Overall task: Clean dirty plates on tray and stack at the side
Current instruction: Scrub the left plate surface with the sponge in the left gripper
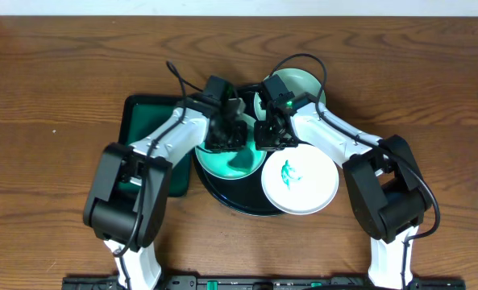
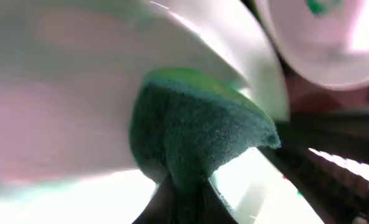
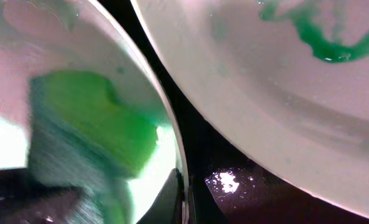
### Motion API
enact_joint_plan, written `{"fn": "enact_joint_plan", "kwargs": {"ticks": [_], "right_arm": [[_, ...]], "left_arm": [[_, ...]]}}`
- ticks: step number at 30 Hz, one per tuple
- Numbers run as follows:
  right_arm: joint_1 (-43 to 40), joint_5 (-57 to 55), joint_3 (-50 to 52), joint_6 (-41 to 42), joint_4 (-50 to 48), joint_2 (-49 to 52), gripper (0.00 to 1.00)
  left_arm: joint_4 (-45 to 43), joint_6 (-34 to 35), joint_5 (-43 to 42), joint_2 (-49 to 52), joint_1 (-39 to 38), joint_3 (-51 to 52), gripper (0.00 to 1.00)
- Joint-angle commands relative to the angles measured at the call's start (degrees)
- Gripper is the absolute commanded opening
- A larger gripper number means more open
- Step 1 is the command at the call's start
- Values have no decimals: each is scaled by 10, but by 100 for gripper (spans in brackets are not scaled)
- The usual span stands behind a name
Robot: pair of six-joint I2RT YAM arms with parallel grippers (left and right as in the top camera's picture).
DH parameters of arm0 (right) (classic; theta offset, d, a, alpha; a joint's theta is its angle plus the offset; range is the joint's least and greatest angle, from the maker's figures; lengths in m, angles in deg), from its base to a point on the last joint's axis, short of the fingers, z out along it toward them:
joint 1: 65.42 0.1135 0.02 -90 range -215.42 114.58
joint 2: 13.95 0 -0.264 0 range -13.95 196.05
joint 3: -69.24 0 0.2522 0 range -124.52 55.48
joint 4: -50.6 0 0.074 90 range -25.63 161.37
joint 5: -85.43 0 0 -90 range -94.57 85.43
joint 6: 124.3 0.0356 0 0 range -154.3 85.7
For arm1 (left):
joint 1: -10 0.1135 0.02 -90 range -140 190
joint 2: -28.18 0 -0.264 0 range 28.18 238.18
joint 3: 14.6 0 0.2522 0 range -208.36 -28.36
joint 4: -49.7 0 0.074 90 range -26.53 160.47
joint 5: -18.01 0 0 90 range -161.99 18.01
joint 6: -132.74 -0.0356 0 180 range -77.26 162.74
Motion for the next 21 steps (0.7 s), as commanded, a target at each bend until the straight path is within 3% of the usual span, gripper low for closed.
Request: {"fn": "enact_joint_plan", "kwargs": {"ticks": [1,9,14,17,21], "right_arm": [[5,-8,14,-10,17,28,1],[5,-8,14,-10,16,28,1],[5,-8,14,-10,19,28,1],[5,-8,14,-10,22,28,1],[5,-8,14,-10,28,28,1]], "left_arm": [[0,3,124,16,70,10,7],[50,9,209,16,118,10,7],[96,96,282,16,114,10,7],[108,103,276,16,111,10,7],[106,42,198,12,99,6,7]]}}
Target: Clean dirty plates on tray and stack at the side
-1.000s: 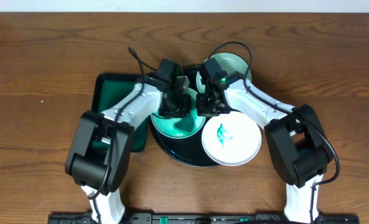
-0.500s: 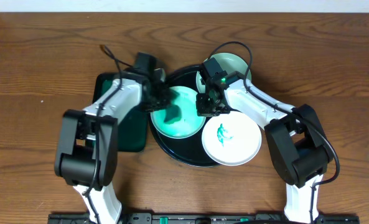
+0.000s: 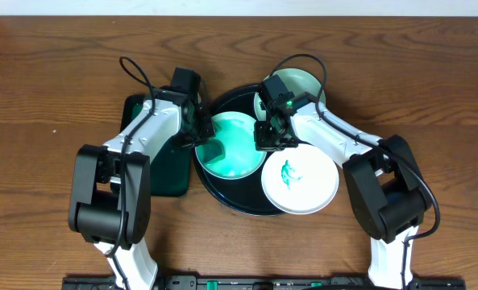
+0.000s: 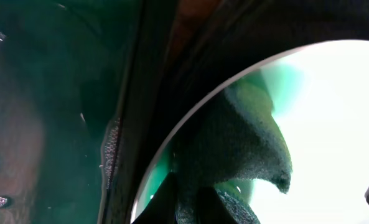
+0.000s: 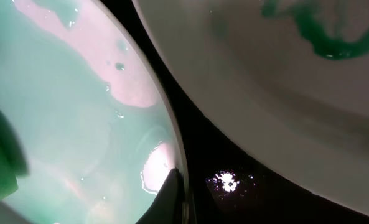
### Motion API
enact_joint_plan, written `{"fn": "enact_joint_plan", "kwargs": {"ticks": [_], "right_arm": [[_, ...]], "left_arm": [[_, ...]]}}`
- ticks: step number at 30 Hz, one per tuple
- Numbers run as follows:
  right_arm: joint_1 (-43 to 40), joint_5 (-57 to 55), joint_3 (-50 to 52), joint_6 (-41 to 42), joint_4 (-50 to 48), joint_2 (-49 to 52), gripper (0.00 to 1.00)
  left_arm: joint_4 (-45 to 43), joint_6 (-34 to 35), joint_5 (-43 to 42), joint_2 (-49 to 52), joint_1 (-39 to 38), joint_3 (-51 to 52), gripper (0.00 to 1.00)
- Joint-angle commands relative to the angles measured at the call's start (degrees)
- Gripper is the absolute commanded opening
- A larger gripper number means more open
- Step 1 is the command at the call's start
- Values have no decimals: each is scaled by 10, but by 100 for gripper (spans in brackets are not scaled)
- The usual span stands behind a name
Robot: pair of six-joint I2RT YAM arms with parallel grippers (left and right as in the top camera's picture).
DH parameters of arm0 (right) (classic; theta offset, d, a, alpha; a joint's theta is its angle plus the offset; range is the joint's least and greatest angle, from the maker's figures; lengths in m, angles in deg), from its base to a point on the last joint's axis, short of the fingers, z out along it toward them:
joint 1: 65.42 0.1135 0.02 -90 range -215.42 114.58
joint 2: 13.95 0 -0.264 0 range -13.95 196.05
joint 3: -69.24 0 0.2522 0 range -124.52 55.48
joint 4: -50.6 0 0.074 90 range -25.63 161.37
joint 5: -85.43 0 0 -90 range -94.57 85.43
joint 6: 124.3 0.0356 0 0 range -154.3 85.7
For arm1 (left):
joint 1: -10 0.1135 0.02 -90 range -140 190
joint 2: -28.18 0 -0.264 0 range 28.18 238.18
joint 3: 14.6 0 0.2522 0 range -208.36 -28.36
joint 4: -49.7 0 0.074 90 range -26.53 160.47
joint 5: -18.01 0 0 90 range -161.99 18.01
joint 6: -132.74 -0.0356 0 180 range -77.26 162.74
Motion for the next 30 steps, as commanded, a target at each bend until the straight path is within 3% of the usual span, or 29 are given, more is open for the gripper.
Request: {"fn": "enact_joint_plan", "kwargs": {"ticks": [1,9,19,22,30], "right_arm": [[5,-9,14,-10,23,28,1],[5,-9,14,-10,28,28,1],[7,-9,14,-18,30,28,1],[7,-9,14,-31,30,28,1],[7,-9,14,-101,16,28,1]], "left_arm": [[23,-32,58,22,6,16,7],[31,-38,-19,-21,-28,-32,7],[54,-39,17,-132,33,-42,7],[66,-33,65,-147,55,-42,7],[118,-8,100,-92,131,-41,7]]}}
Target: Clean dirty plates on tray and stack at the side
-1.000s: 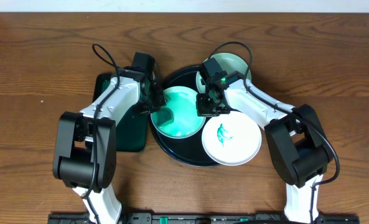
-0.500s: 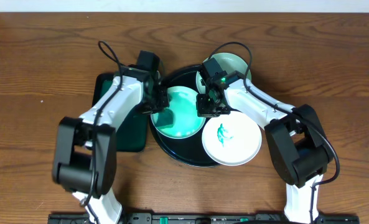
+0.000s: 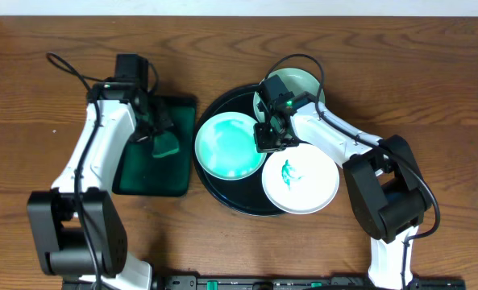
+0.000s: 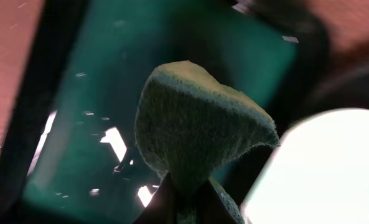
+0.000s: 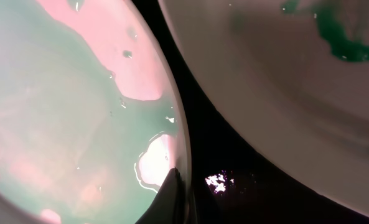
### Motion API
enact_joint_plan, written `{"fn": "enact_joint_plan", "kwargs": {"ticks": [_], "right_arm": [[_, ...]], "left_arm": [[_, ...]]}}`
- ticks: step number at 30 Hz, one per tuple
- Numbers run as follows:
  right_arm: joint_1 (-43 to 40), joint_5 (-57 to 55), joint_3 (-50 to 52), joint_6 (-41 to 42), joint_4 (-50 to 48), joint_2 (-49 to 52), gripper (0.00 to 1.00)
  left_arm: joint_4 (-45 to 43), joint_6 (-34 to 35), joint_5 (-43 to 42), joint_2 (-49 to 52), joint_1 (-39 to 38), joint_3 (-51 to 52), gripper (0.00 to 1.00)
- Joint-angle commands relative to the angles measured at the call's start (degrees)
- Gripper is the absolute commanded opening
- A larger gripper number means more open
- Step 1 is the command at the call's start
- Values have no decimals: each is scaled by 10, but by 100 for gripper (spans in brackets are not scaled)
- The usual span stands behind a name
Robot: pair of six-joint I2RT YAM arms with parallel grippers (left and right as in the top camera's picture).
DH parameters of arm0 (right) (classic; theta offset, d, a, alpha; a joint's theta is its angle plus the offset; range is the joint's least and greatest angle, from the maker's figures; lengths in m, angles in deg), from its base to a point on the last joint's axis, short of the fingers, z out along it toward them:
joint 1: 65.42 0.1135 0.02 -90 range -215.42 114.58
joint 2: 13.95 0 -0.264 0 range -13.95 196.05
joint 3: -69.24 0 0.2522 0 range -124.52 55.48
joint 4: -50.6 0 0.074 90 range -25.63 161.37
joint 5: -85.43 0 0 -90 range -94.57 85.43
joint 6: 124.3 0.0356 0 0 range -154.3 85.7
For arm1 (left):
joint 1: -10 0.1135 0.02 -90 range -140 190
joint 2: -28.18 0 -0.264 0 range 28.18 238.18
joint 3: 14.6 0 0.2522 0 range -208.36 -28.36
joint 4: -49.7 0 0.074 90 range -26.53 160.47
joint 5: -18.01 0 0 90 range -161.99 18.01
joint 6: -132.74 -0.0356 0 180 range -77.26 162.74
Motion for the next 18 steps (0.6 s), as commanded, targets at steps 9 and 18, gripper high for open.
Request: {"fn": "enact_joint_plan", "kwargs": {"ticks": [9,18], "right_arm": [[24,-57,15,-66,-32,-11,1],[73,-174,15,-71,-31,-54,1]], "left_arm": [[18,11,18,60,21,-9,7],[21,11,18,60,21,-8,8]]}}
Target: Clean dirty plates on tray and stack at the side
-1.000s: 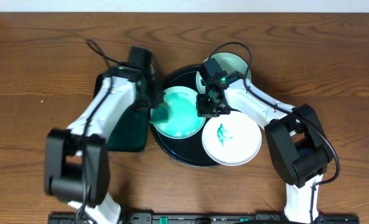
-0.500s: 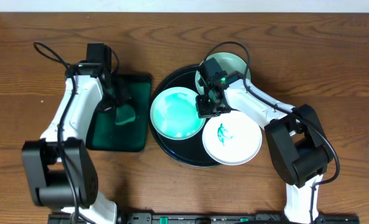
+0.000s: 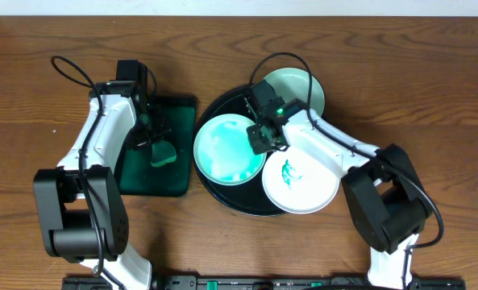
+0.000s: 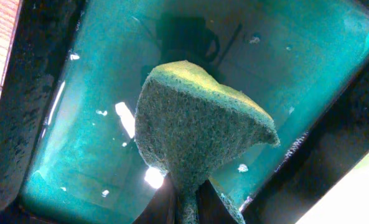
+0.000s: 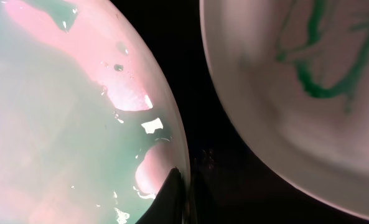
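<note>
On the round black tray [image 3: 222, 196] lie three plates. The left plate [image 3: 226, 151] is covered in a green wet film, and my right gripper [image 3: 259, 138] is shut on its right rim [image 5: 179, 163]. A white plate with a green smear [image 3: 300, 183] lies at the front right, also in the right wrist view [image 5: 296, 87]. A pale green plate [image 3: 299, 85] sits at the back. My left gripper [image 3: 153, 137] is shut on a green sponge [image 4: 200, 134], held over the green basin [image 4: 78, 130].
The rectangular green basin [image 3: 134, 184] of liquid stands left of the tray on the wooden table [image 3: 432, 89]. Both arms' cables loop above the tray and the basin.
My left gripper has sunk a little lower over the basin with the sponge. My right gripper, still on the rim, has shifted slightly left and the plate with it.
My left gripper pressed the sponge onto the green-filmed plate while my right gripper held its rim. Then the sponge was at the plate's left edge, then over the basin. Now it hangs lower over the basin, and the right grip is unchanged.
</note>
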### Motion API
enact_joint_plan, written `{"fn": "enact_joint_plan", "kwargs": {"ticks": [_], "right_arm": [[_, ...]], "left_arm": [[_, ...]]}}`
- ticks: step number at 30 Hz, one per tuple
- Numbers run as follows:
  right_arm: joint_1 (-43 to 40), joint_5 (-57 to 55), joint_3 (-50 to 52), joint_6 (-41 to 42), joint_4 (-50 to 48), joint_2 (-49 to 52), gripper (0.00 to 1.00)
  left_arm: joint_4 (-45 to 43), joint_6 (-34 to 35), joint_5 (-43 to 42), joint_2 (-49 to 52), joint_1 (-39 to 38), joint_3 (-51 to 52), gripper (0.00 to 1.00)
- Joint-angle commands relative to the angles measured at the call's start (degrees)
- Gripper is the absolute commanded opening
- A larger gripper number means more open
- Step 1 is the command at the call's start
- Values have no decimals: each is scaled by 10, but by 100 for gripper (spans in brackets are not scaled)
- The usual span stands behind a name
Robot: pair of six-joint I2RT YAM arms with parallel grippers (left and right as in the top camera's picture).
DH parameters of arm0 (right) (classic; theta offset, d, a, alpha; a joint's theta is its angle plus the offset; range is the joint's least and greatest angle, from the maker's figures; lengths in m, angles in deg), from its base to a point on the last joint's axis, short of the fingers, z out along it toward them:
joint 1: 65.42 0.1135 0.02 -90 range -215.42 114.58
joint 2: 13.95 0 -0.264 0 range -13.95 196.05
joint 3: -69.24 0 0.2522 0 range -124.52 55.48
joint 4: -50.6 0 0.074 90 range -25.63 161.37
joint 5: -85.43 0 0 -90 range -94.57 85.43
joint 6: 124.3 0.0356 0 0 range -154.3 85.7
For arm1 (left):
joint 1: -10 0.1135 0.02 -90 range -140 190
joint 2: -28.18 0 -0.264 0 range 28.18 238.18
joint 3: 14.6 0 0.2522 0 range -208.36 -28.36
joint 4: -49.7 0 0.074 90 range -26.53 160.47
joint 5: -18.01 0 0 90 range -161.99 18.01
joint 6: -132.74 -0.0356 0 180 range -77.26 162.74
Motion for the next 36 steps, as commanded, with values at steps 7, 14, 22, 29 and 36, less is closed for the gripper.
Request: {"fn": "enact_joint_plan", "kwargs": {"ticks": [7,14,22,29,36], "right_arm": [[36,-118,5,-18,8,-42,1],[32,-159,5,-31,14,-98,1],[33,-271,5,-98,16,-157,1],[42,-352,5,-148,16,-170,1],[61,-403,5,-169,13,-175,1]], "left_arm": [[7,3,7,1,1,-7,8],[7,3,7,1,1,-4,9],[7,3,7,1,1,-2,12],[-4,3,28,2,1,4,9],[-12,3,69,9,1,4,79]]}}
